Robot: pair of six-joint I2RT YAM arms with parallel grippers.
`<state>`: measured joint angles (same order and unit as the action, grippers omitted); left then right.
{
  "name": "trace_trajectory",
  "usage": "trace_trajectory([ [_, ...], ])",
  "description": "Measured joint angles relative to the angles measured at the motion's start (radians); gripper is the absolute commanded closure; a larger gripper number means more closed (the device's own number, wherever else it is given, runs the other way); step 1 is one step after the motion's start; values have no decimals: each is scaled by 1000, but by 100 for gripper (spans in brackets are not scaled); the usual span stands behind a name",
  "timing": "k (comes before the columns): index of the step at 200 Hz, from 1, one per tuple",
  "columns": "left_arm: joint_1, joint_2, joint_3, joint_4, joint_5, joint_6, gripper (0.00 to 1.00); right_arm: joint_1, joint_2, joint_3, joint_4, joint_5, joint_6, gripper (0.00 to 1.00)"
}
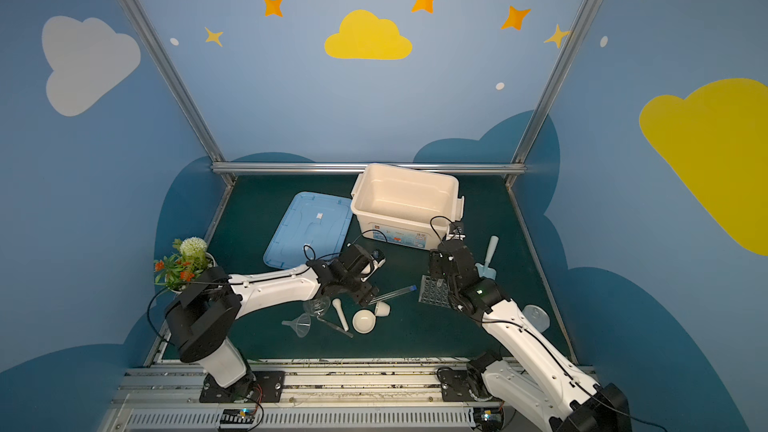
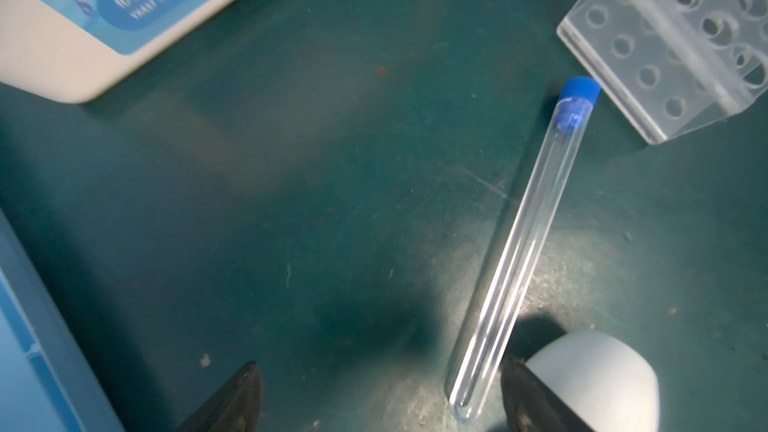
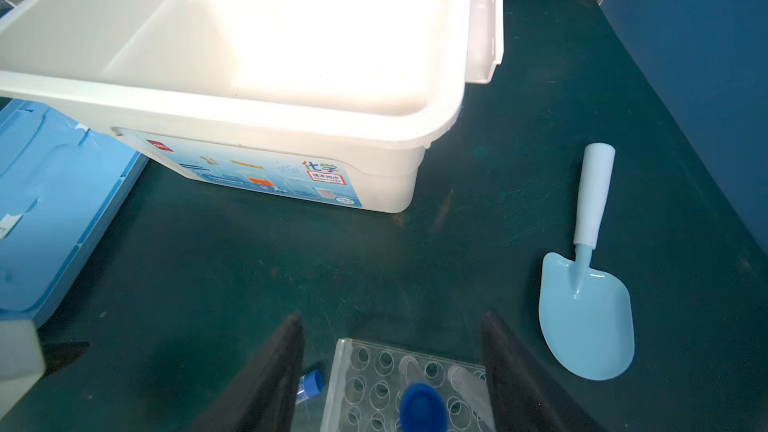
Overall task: Organize the chemistry lab equipment
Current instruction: 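Lower the left gripper onto the last tube lying on the table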
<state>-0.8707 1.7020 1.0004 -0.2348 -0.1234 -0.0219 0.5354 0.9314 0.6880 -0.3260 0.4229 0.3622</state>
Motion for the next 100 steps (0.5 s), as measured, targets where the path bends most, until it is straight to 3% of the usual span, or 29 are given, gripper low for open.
trace_trajectory([
  [100,0,29,0,-28,68,33,18,-11,0,0,-1,-19,4,32],
])
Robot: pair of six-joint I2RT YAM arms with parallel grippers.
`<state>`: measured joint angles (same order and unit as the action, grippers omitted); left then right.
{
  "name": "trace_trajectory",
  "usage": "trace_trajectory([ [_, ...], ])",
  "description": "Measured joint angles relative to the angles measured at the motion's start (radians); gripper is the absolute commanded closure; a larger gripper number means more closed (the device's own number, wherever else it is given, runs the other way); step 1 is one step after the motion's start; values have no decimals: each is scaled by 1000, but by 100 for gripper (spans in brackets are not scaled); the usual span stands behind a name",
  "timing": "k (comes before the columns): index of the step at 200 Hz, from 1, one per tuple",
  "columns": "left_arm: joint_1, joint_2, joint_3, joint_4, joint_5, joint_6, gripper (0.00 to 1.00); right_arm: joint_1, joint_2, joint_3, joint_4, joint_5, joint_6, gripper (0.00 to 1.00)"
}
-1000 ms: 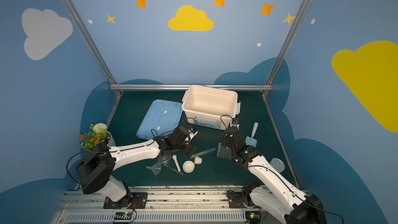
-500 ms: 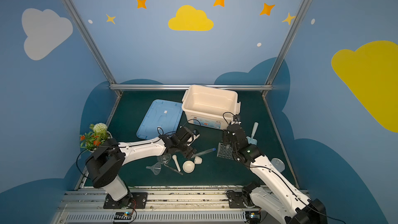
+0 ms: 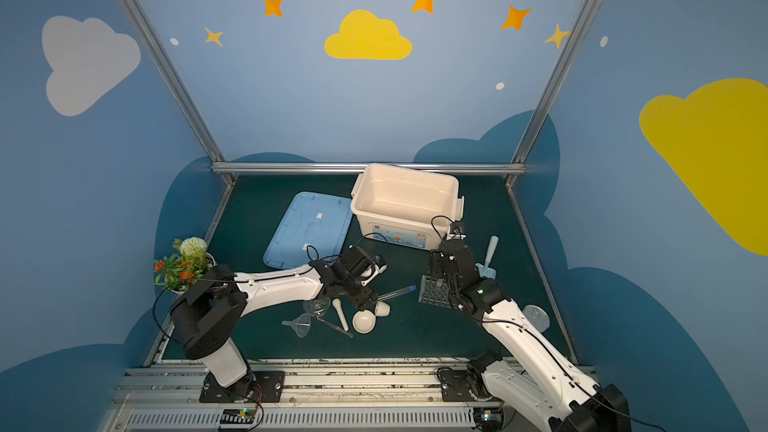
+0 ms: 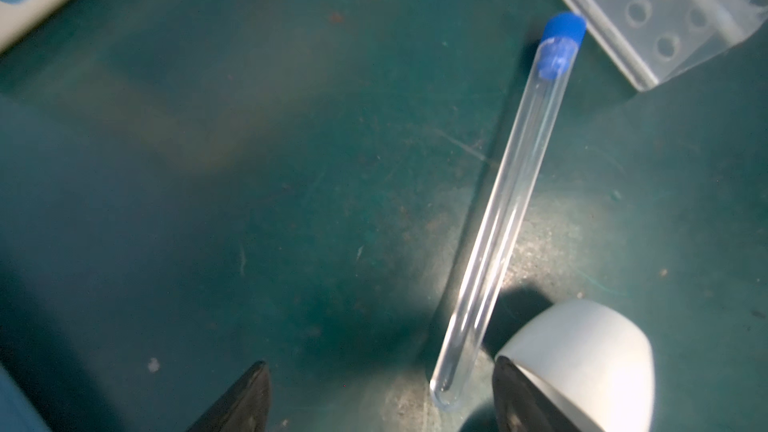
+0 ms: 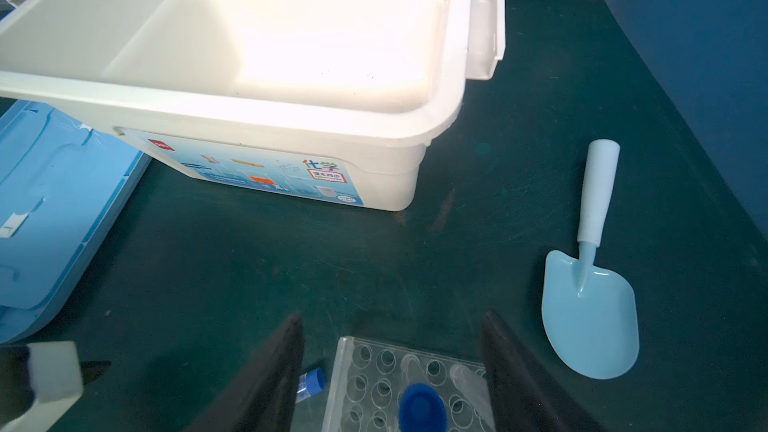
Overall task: Organize the chemistry lab equipment
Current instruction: 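Lower the left gripper onto the last tube lying on the table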
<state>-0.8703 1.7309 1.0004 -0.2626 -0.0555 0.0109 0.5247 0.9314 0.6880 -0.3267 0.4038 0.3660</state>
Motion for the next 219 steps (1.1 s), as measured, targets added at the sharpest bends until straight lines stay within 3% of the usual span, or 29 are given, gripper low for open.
trace_trajectory([
  [117,0,52,9,-17,30,6,27,-10,0,0,0,-5,12,31],
  [219,2,74,32,-17,10,-8,48,-24,-2,0,0,-20,15,31],
])
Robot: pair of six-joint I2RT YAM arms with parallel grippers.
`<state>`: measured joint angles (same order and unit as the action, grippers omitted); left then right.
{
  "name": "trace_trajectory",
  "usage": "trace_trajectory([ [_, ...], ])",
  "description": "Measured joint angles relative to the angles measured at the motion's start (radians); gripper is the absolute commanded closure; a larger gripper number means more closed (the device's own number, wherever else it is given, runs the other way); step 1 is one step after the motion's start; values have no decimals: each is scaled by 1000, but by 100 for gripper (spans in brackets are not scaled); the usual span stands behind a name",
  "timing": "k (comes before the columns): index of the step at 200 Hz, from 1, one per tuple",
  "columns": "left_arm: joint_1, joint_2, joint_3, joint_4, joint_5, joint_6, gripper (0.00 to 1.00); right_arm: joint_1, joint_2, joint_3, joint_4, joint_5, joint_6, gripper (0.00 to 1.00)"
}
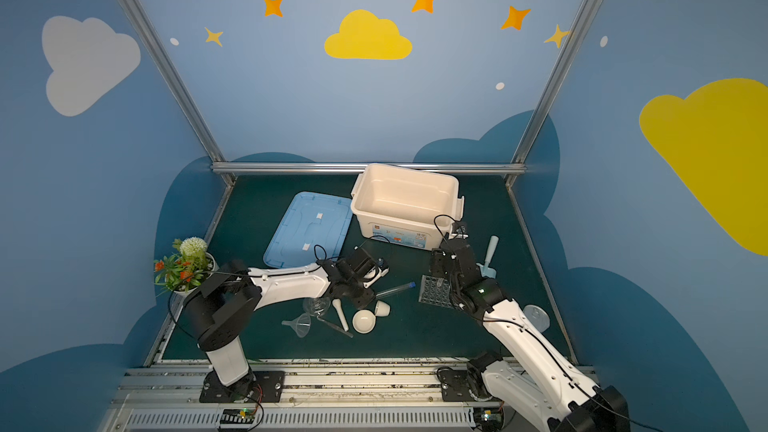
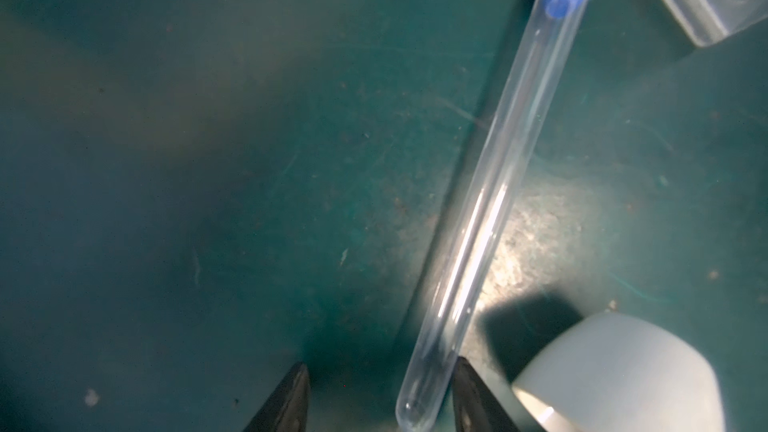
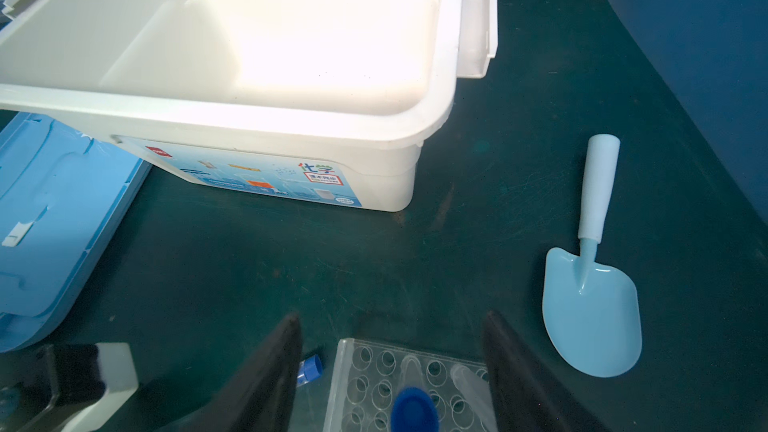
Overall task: Organize the chemistry lab equipment
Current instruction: 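Lower the left gripper onto the last tube lying on the table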
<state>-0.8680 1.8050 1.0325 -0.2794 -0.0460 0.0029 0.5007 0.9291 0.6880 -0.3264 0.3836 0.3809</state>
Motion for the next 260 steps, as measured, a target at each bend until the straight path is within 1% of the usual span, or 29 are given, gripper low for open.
trace_trajectory([
  [32,6,8,11,0,-5,-8,48,-4,-4,0,0,-4,0,31],
  [51,9,21,26,0,-5,-7,44,-8,-8,0,0,-5,0,31],
  [70,9,37,47,0,-3,-7,44,-9,-10,0,0,-6,0,31],
  [105,9,60,74,2,1,0,44,-14,-19,0,-2,-9,0,31],
  [130,9,67,83,1,5,10,46,-17,-28,0,-3,-9,0,30],
  [197,10,85,103,2,14,25,47,-27,-41,0,-13,-12,1,30],
  [218,10,100,121,4,19,30,50,-28,-42,0,-15,-12,3,30],
  [243,11,113,136,6,20,36,60,-32,-43,0,-16,-13,4,30],
  [260,13,116,137,10,19,37,63,-33,-47,0,-16,-16,4,30],
])
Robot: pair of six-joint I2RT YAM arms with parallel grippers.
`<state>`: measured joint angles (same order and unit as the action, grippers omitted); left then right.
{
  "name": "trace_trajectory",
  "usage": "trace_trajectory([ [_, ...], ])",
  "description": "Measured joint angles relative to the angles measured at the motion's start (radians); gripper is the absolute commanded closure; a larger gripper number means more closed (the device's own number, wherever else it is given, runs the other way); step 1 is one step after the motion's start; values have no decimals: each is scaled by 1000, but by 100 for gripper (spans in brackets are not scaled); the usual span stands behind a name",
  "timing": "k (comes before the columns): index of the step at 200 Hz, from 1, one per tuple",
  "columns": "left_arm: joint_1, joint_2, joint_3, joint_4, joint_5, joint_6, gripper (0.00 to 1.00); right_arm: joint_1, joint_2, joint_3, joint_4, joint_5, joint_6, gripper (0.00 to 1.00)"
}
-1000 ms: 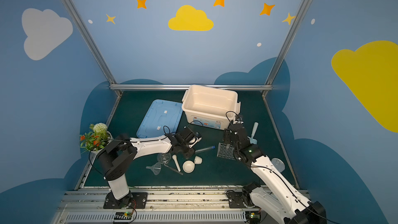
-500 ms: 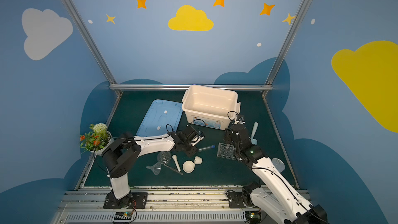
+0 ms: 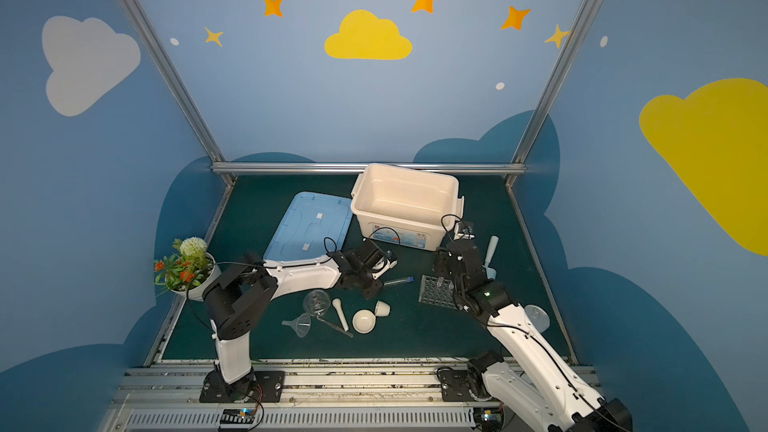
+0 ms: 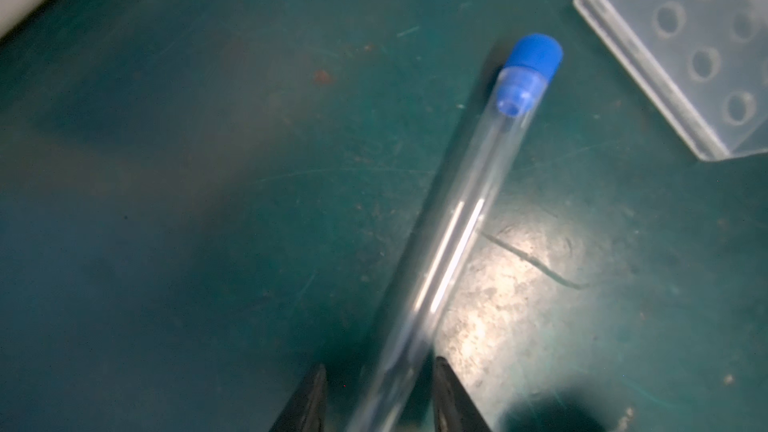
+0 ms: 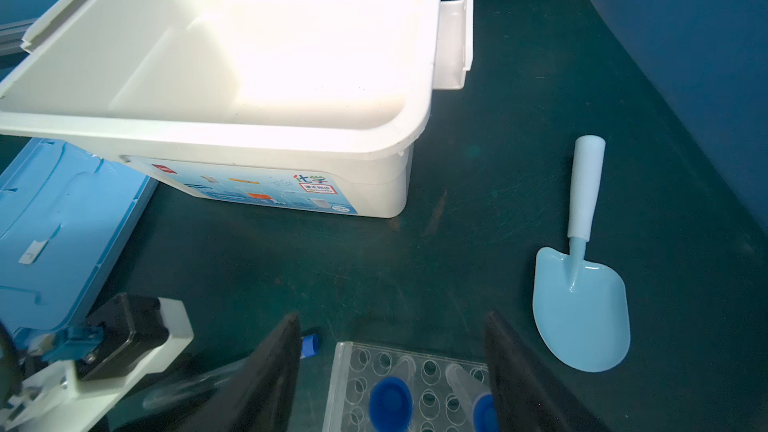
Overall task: Organize the chemistry lab equipment
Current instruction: 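Close the left gripper on the tube and lift it upright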
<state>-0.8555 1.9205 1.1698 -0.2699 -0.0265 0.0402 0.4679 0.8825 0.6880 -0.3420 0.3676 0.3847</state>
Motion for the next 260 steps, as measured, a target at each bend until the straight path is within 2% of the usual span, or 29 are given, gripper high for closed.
trace_trajectory([
  [27,3,2,1,3,-5,1,73,-3,-1,0,0,-10,0,30],
  [80,6,5,1,10,-15,0,84,-11,-1,0,0,-25,3,30],
  [155,10,4,0,16,-13,-6,85,-15,0,0,0,-65,4,30],
  [212,8,-35,-39,31,12,-25,85,-16,31,19,7,-198,9,30],
  [260,5,-138,-54,45,25,-29,84,-21,81,68,42,-328,31,30],
])
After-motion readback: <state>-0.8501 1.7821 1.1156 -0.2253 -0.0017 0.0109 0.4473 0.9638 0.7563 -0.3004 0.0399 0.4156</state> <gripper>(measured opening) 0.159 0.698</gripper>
